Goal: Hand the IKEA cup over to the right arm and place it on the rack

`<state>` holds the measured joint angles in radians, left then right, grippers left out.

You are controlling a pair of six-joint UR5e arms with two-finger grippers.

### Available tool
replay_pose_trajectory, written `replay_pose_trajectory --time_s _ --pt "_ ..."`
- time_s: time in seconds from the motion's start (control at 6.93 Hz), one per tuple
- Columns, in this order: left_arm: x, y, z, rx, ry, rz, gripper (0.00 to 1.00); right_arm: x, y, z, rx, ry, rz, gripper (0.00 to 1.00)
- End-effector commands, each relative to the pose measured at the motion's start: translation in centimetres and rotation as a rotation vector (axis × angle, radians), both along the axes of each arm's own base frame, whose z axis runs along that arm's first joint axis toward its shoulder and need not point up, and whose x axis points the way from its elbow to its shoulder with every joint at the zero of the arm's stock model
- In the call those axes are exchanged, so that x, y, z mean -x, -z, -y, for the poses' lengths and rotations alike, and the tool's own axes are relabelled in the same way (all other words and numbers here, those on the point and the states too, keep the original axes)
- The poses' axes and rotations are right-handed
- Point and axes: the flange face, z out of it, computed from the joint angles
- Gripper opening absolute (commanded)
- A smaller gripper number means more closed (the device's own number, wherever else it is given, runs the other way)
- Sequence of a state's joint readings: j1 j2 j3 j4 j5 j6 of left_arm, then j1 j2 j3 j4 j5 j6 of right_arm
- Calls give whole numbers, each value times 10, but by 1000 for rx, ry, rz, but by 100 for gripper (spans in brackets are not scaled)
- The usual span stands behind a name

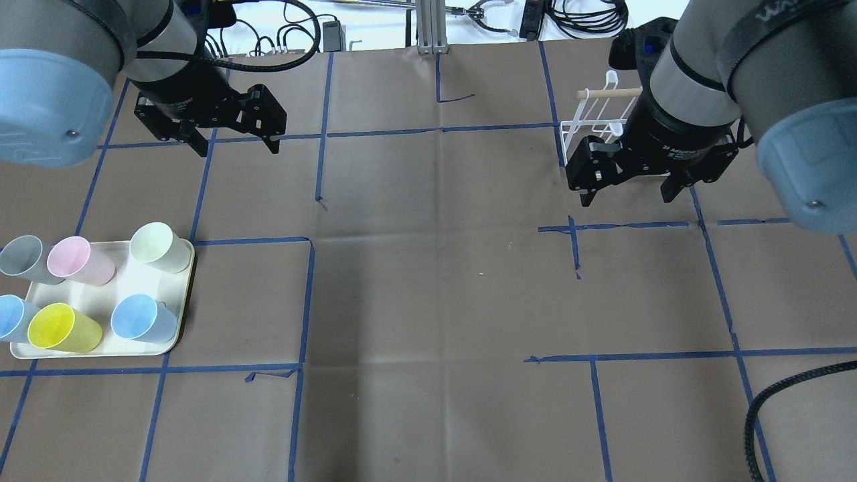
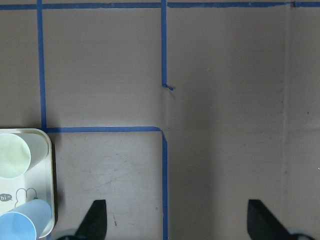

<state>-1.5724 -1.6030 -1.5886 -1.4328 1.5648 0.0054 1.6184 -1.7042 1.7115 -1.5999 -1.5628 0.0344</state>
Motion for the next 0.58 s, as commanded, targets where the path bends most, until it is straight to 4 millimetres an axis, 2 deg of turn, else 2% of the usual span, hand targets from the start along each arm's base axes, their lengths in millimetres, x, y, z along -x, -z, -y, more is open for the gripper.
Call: replay_pose_trajectory --time_s 0.0,0.29,0.43 --pt "0 0 -1 1 -1 0 100 0 0 0 0 2 0 100" --pt "-6 0 1 6 -4 2 100 0 0 1 0 1 0 100" --pt "-26 6 -3 -8 32 7 100 0 0 1 0 1 0 100"
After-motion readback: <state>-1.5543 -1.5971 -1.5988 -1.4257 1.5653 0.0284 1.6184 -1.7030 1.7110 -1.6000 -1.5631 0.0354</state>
